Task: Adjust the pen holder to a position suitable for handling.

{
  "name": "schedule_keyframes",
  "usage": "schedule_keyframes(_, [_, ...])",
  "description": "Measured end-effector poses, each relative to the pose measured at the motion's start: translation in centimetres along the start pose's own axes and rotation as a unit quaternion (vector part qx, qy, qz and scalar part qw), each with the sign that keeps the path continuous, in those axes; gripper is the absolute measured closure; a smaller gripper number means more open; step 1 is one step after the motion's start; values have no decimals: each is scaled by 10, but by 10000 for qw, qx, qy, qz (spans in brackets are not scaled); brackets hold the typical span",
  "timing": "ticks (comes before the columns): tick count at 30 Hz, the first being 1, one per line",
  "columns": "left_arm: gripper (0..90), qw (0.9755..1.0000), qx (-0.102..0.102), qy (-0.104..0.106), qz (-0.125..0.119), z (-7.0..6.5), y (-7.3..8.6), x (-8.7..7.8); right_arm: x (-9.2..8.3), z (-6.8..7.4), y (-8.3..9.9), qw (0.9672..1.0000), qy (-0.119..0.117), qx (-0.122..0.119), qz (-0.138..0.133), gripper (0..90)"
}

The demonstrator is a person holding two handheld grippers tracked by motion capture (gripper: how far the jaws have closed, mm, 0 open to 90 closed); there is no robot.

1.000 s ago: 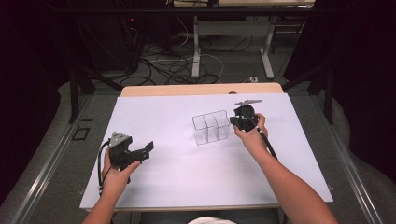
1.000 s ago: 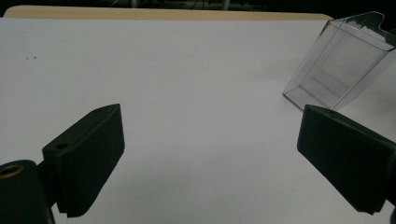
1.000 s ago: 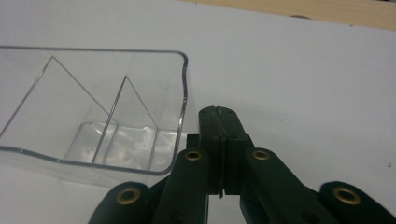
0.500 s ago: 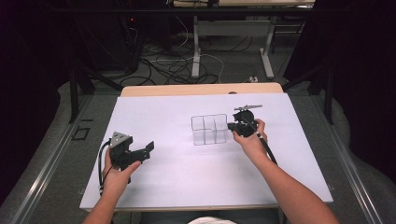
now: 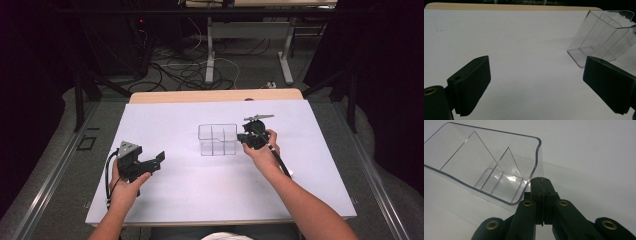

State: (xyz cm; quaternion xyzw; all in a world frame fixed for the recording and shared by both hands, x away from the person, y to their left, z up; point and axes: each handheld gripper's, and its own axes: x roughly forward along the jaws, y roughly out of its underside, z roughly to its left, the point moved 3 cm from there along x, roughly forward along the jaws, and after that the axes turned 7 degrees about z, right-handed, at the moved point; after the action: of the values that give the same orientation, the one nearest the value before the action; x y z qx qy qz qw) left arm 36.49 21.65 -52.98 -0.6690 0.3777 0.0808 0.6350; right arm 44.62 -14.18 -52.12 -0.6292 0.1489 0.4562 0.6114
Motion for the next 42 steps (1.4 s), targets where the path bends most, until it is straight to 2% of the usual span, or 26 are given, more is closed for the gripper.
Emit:
schedule_keyframes(7, [77,10000,13,-9,-21,1,0,-2,-3,-3,-2,9999,-118,26,-52,885])
schedule_keyframes(9, [77,10000,8,-13,-21,2,0,-2,-12,-9,-5,9993,-277,-25,-258,826])
schedule_keyframes(14, [77,10000,-2,-40,-55,2,0,-3,-28,-20,-7,9982,-443,-12,-408,775])
schedule_keyframes(15, [77,10000,-6,-43,-56,2,0,-3,-33,-24,-7,9977,-535,-81,-417,736])
schedule_keyframes(17, [77,10000,-22,-43,-44,2,0,-3,-36,-26,-7,9974,-548,-122,-452,718])
schedule_keyframes(22, [77,10000,0,-40,-40,1,0,-3,-45,-31,-3,9965,-654,-317,-410,603])
schedule_keyframes(24, [77,10000,9,-49,-52,1,0,-3,-50,-35,1,9965,-566,-447,-413,565])
schedule_keyframes(28, [77,10000,-14,-52,-71,1,0,-4,-53,-39,6,9960,-577,-525,-432,517])
schedule_keyframes(32, [77,10000,-13,-48,-60,1,0,-3,-55,-45,12,9952,-459,-792,-342,450])
schedule_keyframes(34, [77,10000,-8,-53,-49,1,0,-3,-55,-46,14,9944,-480,-880,-329,423])
schedule_keyframes(38, [77,10000,-18,-51,-71,1,0,-3,-54,-48,18,9939,-400,-1005,-200,350])
schedule_keyframes(42, [78,10000,-38,-63,-53,3,0,-4,-56,-50,19,9945,-366,-980,-88,289])
